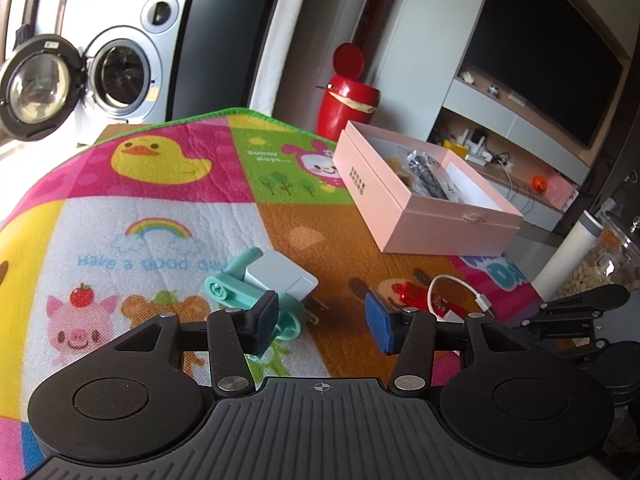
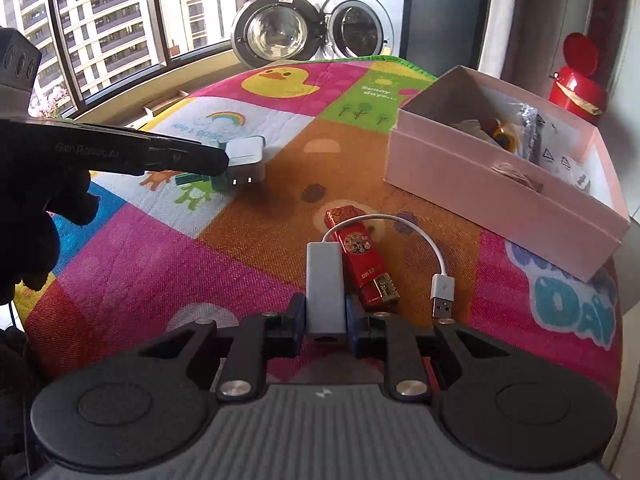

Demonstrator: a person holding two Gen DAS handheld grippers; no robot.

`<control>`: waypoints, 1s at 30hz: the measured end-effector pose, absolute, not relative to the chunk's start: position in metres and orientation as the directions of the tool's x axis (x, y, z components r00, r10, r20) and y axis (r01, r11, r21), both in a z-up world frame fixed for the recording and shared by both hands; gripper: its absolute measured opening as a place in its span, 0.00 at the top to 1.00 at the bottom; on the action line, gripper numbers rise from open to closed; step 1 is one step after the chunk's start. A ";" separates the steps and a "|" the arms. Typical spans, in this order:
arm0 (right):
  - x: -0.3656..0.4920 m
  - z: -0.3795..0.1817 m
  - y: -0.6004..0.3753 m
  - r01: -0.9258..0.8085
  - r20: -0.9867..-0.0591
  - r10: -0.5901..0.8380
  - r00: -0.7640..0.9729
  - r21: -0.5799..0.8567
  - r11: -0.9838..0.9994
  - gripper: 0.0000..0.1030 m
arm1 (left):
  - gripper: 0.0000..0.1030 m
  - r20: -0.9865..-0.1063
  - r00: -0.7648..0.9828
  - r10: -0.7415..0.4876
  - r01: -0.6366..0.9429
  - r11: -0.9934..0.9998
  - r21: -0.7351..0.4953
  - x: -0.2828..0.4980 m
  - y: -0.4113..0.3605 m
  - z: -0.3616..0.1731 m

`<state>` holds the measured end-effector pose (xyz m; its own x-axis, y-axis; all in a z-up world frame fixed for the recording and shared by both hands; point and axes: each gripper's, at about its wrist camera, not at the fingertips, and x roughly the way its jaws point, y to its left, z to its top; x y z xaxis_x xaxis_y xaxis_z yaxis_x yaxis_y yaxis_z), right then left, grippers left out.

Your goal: Organize rigid objects

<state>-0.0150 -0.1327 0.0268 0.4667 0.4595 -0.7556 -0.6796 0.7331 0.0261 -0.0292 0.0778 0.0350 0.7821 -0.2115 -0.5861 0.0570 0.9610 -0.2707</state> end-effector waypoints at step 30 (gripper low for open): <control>-0.028 0.021 -0.131 -0.747 -0.636 0.639 0.432 0.144 0.649 0.15 | 0.54 -0.664 0.729 -0.164 0.004 0.972 -0.236 -0.008 0.070 0.025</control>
